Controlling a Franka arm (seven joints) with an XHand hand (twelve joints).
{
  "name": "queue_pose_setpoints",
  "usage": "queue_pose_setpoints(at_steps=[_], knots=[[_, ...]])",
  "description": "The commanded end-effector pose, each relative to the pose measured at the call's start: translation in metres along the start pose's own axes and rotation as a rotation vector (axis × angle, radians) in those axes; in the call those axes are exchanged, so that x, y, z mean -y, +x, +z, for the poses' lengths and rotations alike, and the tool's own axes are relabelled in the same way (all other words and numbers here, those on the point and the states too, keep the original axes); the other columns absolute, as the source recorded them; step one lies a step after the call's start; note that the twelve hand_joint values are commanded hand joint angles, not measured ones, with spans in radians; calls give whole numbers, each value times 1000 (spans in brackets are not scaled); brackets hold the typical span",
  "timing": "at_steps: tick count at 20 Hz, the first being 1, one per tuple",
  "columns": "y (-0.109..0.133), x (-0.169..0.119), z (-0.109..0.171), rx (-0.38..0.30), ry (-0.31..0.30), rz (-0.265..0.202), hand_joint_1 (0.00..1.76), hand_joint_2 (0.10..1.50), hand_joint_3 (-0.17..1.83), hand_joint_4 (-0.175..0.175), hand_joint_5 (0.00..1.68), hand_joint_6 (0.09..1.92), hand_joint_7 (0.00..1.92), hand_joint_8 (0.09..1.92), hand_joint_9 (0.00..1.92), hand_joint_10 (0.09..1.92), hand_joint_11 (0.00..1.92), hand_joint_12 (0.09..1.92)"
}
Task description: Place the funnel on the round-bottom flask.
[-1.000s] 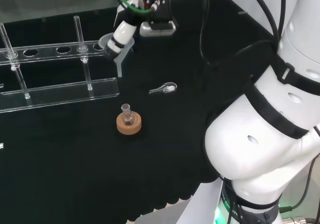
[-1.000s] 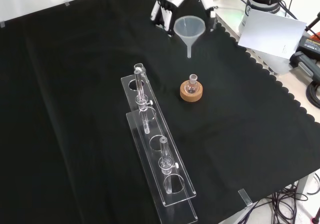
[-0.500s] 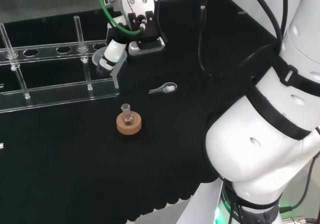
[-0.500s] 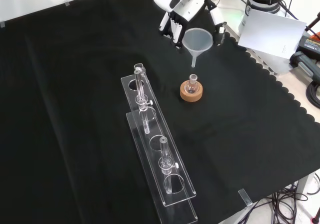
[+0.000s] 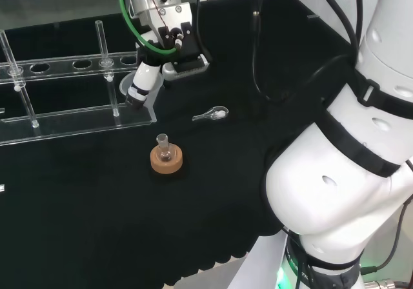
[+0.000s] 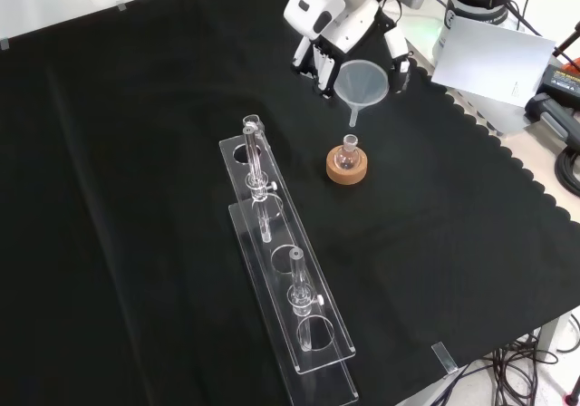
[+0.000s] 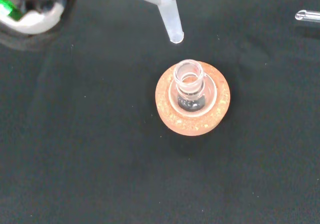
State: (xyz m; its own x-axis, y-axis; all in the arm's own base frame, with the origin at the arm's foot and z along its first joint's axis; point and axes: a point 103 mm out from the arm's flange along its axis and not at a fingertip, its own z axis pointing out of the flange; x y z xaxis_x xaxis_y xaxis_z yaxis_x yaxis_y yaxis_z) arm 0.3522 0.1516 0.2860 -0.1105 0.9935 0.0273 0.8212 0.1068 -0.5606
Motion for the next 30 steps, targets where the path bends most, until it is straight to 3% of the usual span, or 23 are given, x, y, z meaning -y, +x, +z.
queue_pose_setpoints(at_steps=[1,8,30], knots=[[-11,-4,7,-33,3,8,871,540,857,-45,734,931,1068,816,1025,426,259,1432],[-6,-10,13,-4,18,40,868,544,855,-45,736,934,1069,817,1024,424,248,1430],[-4,-29,27,-35,45,39,862,553,851,-45,738,940,1071,820,1016,423,229,1434]])
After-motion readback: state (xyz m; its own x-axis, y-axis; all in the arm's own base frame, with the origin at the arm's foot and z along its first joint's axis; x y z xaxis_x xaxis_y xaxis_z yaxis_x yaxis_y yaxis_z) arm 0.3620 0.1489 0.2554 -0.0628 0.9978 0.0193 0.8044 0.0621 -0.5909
